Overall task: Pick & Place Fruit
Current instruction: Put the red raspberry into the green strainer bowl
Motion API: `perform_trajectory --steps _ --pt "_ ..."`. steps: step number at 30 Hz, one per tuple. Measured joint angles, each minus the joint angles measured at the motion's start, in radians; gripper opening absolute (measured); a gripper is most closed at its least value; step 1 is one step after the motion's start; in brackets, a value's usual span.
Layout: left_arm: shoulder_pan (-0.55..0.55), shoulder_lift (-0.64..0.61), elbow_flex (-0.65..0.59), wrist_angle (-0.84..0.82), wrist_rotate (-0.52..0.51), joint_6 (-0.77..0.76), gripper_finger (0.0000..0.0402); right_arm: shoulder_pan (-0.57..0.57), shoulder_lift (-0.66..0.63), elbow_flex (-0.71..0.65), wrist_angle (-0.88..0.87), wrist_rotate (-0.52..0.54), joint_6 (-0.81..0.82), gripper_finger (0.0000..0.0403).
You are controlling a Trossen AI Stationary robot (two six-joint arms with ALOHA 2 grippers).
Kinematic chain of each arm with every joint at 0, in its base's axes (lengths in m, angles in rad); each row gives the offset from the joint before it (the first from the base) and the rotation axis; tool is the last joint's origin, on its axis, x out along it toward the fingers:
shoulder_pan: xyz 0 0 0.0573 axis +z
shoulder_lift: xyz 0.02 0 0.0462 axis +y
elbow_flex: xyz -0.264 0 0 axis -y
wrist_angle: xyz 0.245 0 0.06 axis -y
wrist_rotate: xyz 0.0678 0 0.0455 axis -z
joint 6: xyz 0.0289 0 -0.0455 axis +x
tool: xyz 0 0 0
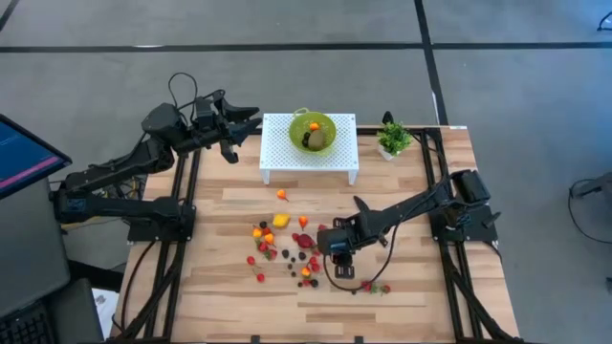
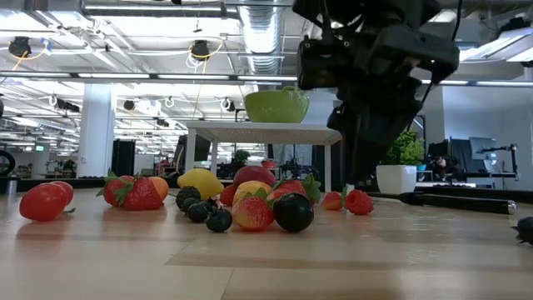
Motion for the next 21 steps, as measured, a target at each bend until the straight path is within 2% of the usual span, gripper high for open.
perform_trajectory --steps 9,21 --pt "0.0 0.0 0.0 0.0 0.0 0.0 0.0142 -0.038 0.0 -0.064 0.06 0.018 -0.016 0.0129" --pt "0.0 0.0 0.0 0.0 0.0 0.0 0.0142 -0.056 0.0 -0.066 0.068 0.019 -0.045 0.0129"
